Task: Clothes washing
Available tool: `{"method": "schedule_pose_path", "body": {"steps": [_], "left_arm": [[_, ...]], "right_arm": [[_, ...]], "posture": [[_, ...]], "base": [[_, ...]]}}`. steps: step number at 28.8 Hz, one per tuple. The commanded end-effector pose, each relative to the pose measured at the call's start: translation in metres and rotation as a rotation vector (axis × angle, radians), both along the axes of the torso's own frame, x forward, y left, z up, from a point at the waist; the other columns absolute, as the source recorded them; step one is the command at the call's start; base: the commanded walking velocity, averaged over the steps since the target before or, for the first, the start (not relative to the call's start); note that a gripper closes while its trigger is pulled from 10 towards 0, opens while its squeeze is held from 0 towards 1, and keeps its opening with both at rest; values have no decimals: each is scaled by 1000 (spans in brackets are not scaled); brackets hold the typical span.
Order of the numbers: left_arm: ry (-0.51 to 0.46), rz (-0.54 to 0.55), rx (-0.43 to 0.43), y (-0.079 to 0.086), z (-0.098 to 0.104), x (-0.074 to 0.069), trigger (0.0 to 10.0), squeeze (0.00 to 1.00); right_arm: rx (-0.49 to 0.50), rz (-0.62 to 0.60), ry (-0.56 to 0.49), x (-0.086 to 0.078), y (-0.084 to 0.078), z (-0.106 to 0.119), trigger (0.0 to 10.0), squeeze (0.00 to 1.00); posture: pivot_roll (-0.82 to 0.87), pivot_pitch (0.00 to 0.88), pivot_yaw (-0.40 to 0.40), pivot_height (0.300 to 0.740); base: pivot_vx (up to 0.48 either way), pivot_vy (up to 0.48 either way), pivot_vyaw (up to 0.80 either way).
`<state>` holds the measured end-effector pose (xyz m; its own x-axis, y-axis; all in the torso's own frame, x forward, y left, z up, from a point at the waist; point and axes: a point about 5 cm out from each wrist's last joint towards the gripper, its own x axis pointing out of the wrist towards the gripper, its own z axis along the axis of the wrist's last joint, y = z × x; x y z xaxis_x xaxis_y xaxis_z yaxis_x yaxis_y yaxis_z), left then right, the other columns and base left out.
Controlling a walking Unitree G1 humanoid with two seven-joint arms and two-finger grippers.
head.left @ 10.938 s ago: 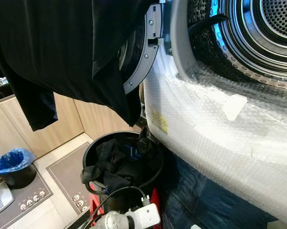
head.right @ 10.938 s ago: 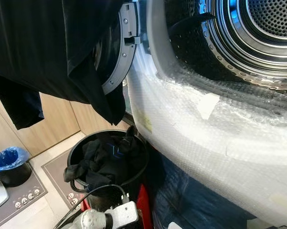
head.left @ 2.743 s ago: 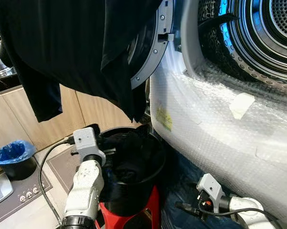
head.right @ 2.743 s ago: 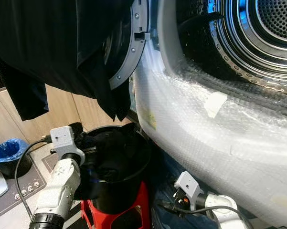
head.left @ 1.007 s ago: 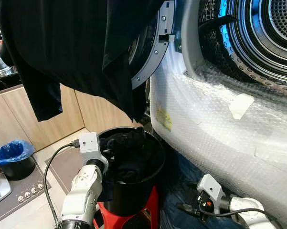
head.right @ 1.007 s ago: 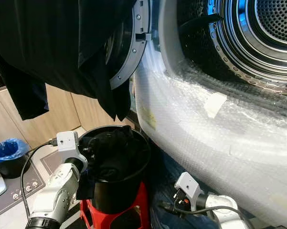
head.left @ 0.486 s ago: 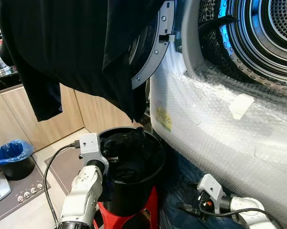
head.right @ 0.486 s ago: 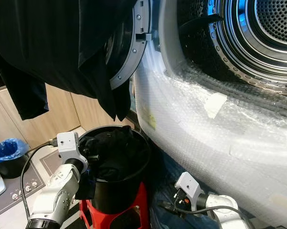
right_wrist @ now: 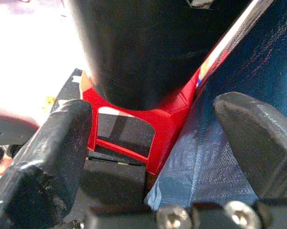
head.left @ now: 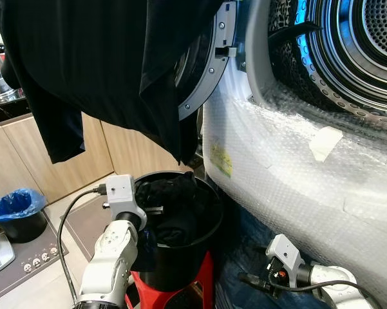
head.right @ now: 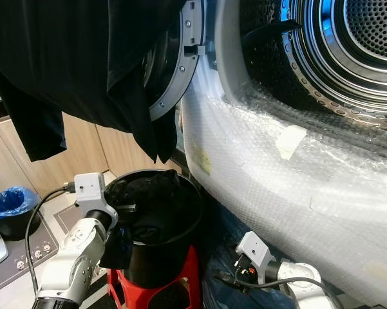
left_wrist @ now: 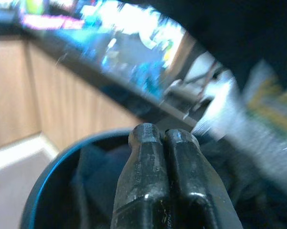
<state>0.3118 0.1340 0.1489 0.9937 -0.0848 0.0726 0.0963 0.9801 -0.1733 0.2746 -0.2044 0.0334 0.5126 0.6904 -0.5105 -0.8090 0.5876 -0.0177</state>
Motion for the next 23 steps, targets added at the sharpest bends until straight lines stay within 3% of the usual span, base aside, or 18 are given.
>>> {"method": "schedule_pose_path", "body": {"steps": [1,7,9,23], "left_arm": [[-76,-37,25,-6,14,-3,0,0],[-185,-169,43,-25,33,-15,0,0],[-228,-226,39,-31,40,-20,10000,0],[-344,-295,6,-39,60,-28,10000,0]], "right_arm": [[2,-6,-16,4,-1,4,10000,0],[3,-9,-19,5,0,4,10000,0],[4,-8,-19,6,1,4,10000,0],[2,-7,-19,8,1,5,10000,0]], "posture": [[-12,0,-22,740],[-7,0,-20,740],[-6,0,-20,740],[-9,0,-21,740]], "base": [[0,0,0],[0,0,0],[0,0,0],[0,0,0]]}}
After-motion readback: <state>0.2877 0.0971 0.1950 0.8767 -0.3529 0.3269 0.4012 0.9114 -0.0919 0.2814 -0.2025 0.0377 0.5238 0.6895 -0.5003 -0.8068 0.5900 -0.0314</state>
